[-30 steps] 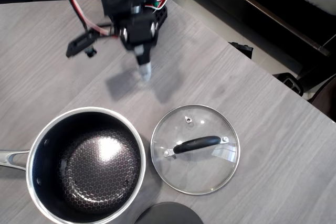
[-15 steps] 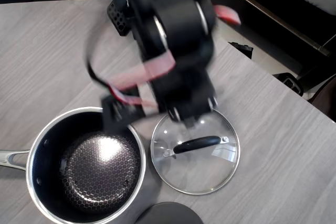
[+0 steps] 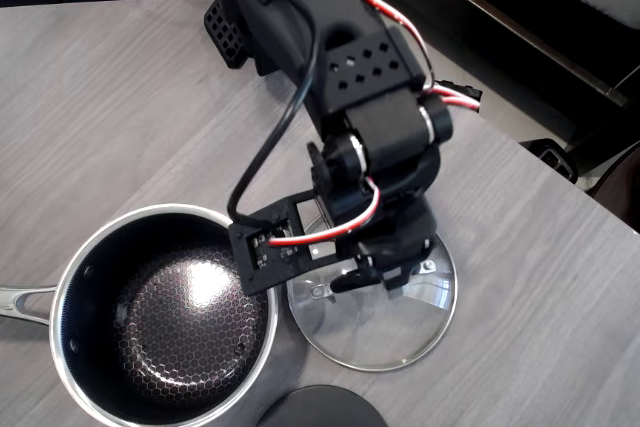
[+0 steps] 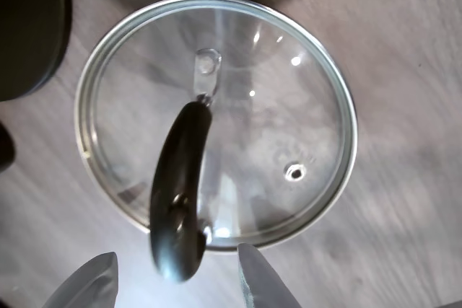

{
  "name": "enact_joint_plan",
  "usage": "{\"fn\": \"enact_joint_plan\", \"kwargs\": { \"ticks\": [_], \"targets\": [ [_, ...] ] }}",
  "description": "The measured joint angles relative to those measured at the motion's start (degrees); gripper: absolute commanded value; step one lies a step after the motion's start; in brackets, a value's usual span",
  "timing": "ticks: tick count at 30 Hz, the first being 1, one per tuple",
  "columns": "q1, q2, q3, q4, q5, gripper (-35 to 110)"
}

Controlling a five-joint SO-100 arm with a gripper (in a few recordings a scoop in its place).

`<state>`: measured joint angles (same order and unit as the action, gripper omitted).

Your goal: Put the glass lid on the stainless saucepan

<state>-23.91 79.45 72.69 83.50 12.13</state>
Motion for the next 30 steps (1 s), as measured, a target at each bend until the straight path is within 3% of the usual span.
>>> {"fn": "enact_joint_plan", "kwargs": {
  "ticks": [4, 8, 30],
  "targets": [
    [-0.1, -3.7, -2.3, -0.1, 0.0, 20],
    [-0.2, -5.5, -4.4, -0.1, 0.0, 0],
    [-4.0, -13.8, -30.4, 11.4, 0.2, 0]
  ]
}}
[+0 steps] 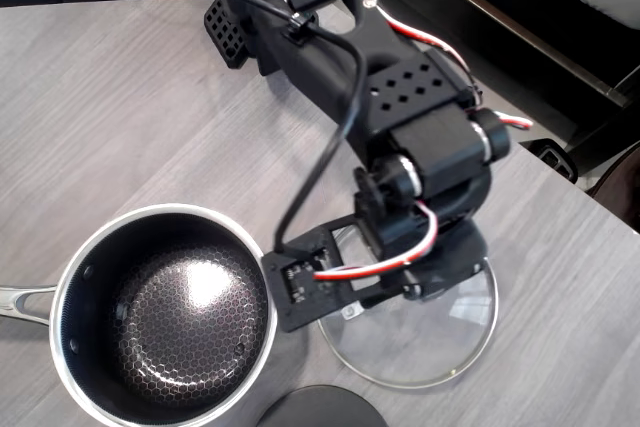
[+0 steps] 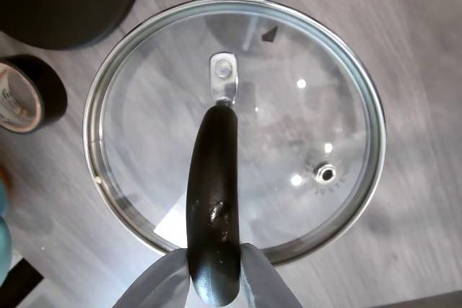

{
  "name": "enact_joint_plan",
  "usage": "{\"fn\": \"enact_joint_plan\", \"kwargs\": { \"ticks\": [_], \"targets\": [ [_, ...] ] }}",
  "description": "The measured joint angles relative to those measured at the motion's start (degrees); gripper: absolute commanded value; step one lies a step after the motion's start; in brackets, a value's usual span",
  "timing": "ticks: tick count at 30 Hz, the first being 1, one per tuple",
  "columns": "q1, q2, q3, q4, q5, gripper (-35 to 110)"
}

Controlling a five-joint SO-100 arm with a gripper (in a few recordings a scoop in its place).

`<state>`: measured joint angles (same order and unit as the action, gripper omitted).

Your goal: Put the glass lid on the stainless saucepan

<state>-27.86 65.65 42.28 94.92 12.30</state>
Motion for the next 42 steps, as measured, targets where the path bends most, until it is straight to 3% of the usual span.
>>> {"fn": "enact_joint_plan", "kwargs": {
  "ticks": [12, 26, 42],
  "targets": [
    [0.3, 0.6, -16.9, 7.0, -1.2, 0],
    [20.0, 14.9, -16.9, 7.0, -8.3, 0],
    [34.1, 19.1, -15.8, 7.6, -13.6, 0]
  ]
}}
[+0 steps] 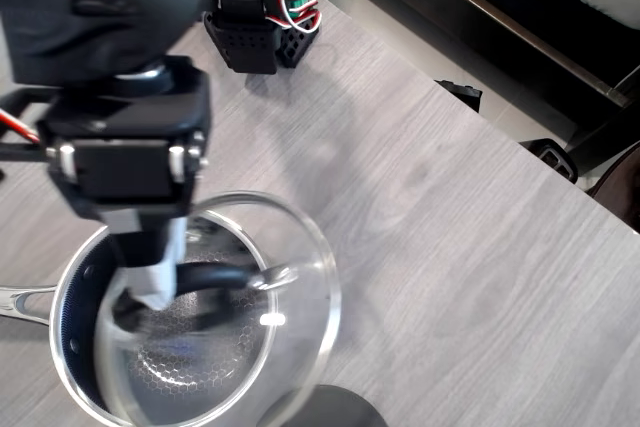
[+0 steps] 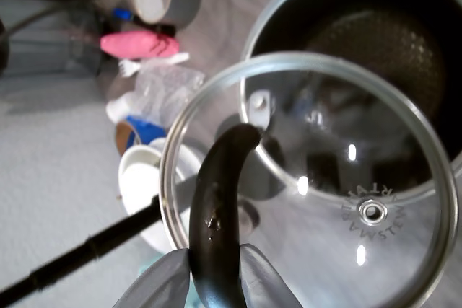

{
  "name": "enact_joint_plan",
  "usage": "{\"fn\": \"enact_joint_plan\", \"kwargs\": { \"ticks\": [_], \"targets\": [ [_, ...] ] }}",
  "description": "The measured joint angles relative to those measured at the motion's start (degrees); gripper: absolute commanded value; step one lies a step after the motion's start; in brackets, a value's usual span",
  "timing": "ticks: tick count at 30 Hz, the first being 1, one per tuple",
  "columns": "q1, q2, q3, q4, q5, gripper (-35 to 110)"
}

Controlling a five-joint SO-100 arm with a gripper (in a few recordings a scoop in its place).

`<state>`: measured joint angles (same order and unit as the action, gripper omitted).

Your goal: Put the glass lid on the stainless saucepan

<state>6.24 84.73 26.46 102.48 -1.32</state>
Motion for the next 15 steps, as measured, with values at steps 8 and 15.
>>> {"fn": "enact_joint_plan", "kwargs": {
  "ticks": [8, 15],
  "targets": [
    [3.1, 0.5, 10.6, 0.0, -0.4, 0],
    [2.9, 2.2, 11.5, -0.2, -0.5, 0]
  ]
}}
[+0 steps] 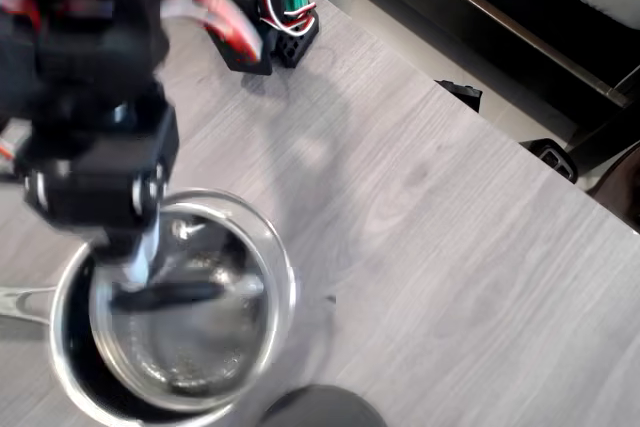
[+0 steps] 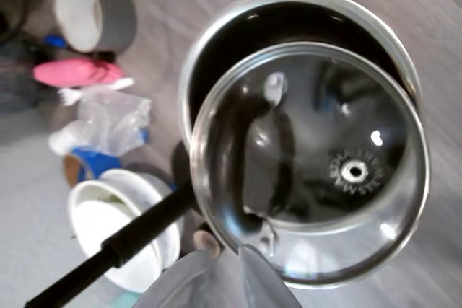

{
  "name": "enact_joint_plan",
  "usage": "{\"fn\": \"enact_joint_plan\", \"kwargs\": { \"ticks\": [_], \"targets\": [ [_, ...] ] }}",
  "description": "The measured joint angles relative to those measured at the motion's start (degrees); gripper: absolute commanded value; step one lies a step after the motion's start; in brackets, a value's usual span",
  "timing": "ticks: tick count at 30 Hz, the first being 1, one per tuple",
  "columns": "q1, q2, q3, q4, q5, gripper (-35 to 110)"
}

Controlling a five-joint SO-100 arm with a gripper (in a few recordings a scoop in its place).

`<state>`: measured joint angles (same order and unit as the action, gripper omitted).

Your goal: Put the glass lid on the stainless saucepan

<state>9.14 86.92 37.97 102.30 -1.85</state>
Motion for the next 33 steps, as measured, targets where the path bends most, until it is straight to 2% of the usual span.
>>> {"fn": "enact_joint_plan", "kwargs": {
  "ticks": [12, 16, 25, 27, 29, 33],
  "targets": [
    [0.9, 0.0, 0.2, -0.7, -0.8, 0],
    [0.6, -1.4, 2.7, -0.3, -3.3, 17],
    [2.4, -8.3, 2.9, -0.6, -4.7, 24],
    [2.5, -9.9, 2.9, -1.0, -4.7, 21],
    [2.4, -12.2, 2.9, -1.5, -4.7, 0],
    [3.2, -14.6, 2.9, -4.7, -4.7, 0]
  ]
}}
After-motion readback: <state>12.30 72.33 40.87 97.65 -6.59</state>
